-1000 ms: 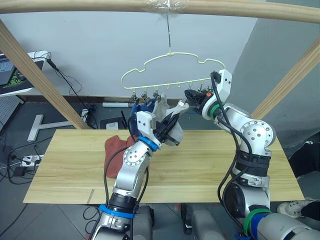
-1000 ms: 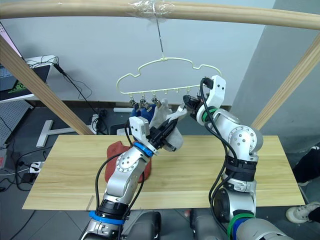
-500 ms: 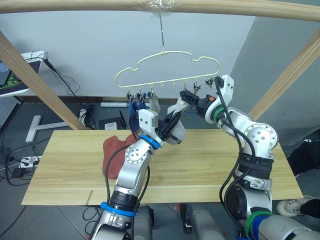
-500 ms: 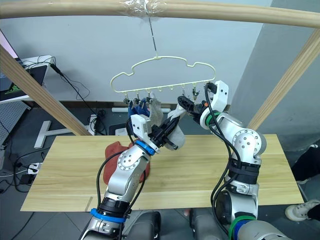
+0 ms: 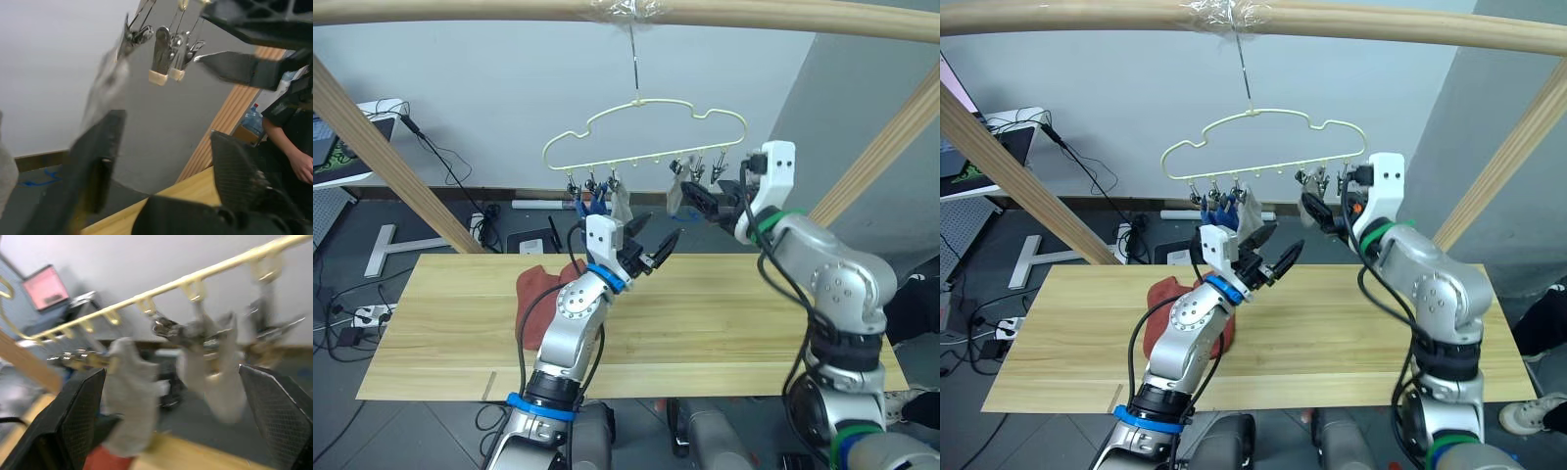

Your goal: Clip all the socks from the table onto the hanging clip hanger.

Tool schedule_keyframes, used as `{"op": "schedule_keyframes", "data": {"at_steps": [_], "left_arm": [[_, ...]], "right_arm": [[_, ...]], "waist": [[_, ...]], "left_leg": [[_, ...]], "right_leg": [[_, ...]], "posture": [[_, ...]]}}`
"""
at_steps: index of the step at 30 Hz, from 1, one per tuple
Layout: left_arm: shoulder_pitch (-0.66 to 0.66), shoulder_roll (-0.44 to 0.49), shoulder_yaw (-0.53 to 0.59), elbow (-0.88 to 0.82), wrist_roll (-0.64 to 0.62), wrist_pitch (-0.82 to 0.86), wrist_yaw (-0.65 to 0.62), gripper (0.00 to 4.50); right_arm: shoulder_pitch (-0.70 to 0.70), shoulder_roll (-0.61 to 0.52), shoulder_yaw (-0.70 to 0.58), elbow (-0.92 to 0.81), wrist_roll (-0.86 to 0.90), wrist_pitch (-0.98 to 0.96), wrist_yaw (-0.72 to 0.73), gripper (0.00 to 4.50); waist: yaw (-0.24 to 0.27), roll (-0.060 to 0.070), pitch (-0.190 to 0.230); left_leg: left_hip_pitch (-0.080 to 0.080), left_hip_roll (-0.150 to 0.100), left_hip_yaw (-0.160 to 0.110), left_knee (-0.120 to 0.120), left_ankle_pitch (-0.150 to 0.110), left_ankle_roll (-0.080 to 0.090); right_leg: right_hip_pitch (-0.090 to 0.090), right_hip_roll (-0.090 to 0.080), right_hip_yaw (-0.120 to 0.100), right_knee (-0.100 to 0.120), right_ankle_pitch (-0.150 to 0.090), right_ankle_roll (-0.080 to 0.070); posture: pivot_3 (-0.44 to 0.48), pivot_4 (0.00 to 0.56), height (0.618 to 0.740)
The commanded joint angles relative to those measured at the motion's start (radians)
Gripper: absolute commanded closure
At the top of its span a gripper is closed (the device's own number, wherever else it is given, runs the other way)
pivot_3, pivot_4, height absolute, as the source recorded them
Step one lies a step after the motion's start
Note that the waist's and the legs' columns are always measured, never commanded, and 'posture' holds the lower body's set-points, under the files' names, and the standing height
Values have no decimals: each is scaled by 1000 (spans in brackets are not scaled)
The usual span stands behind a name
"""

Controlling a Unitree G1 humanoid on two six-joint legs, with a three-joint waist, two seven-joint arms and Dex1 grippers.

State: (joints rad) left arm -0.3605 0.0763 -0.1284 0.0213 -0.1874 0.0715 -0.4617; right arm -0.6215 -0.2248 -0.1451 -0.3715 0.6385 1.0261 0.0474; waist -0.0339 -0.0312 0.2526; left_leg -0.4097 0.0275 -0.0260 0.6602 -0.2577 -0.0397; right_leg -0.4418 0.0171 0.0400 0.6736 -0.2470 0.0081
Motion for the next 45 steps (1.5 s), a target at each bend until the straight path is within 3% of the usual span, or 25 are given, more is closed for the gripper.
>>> {"op": "schedule_keyframes", "data": {"at_steps": [1,2,4,9,12,14,19,31,45], "left_arm": [[11,19,20,-70,-24,26,-7,321],[17,29,21,-86,-26,34,-10,38],[39,58,25,-118,-24,44,-22,38],[74,116,49,-206,-58,92,-48,0],[89,146,67,-261,-83,125,-52,0],[102,171,81,-301,-94,148,-57,0],[115,201,95,-331,-104,170,-49,0],[115,200,92,-360,-98,181,-33,0],[119,208,101,-377,-103,189,-29,0]], "right_arm": [[72,-42,112,-89,-116,-140,43,0],[94,-52,144,-95,-144,-178,63,0],[134,-41,180,-92,-182,-245,76,0],[153,-6,220,-66,-273,-333,56,1555],[157,12,222,-52,-298,-365,64,1555],[159,28,216,-39,-309,-386,63,1840],[153,43,216,-11,-346,-403,63,3408],[86,104,209,136,-418,-501,56,3408],[63,142,191,187,-438,-532,61,3408]], "waist": [[-3,0,0],[-4,0,0],[-6,0,0],[-6,0,0],[-1,0,0],[-1,0,0],[2,0,0],[4,0,0],[5,0,0]], "left_leg": [[0,0,0,0,0,0],[0,0,1,0,0,0],[0,0,1,0,0,0],[1,1,0,0,0,0],[1,0,0,1,0,0],[1,0,0,1,0,0],[1,1,0,1,0,0],[1,1,0,1,0,0],[1,1,0,1,0,0]], "right_leg": [[0,0,0,0,0,0],[0,0,1,0,0,0],[0,0,1,0,0,0],[0,0,0,2,0,0],[0,0,1,2,0,0],[0,0,1,2,0,0],[0,0,1,1,0,0],[0,-1,1,2,0,0],[0,-1,0,3,0,0]], "posture": [[-11,235,740],[-11,235,740],[7,238,740],[18,237,740],[24,236,740],[28,235,740],[38,235,740],[63,224,740],[71,210,740]]}}
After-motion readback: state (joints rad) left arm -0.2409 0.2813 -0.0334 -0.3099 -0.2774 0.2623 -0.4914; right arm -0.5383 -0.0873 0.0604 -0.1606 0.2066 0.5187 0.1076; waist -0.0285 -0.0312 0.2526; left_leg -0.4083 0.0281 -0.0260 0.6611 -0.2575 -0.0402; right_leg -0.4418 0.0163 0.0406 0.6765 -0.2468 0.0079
